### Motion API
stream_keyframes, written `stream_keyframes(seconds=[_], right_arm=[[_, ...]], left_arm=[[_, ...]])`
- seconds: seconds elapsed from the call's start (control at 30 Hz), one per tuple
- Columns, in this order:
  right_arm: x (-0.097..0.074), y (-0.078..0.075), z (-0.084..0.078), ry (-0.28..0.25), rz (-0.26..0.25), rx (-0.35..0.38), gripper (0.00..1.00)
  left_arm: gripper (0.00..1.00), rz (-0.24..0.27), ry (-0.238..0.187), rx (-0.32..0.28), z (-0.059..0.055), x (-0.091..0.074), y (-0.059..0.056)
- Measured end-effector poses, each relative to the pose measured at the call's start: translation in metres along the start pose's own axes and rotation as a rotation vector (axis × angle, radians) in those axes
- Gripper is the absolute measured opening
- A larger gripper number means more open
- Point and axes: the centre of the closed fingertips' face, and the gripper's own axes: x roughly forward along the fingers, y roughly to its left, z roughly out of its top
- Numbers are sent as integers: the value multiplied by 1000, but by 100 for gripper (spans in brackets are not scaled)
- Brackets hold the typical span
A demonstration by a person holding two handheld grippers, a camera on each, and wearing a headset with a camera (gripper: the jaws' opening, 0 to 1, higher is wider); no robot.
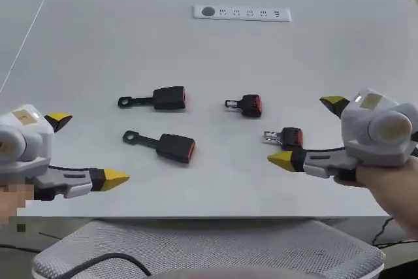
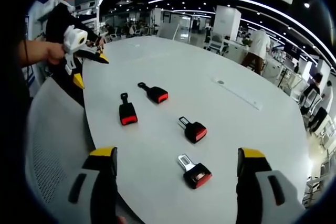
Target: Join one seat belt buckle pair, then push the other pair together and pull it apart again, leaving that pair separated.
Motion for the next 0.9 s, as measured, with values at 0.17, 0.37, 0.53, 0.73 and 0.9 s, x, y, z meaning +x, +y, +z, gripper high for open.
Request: stream_keyframes(seconds=[0.17,0.37,0.53,0.73,0.9], right_arm=[[1,-1,-4,6,-3,6,96],[2,9,1,-6,25,12,97],[2,10,6,-8,20,-17,97],[0,11,5,-6,15,-14,96],[-2,12,4,2,13,-18,96]], left_arm=[[100,1,-10,8,7,0,1],[100,6,-12,16,9,-4,2],[100,6,-12,23,10,-6,1],[100,8,-20,25,12,-6,0],[100,3,-29,18,12,-5,-3]])
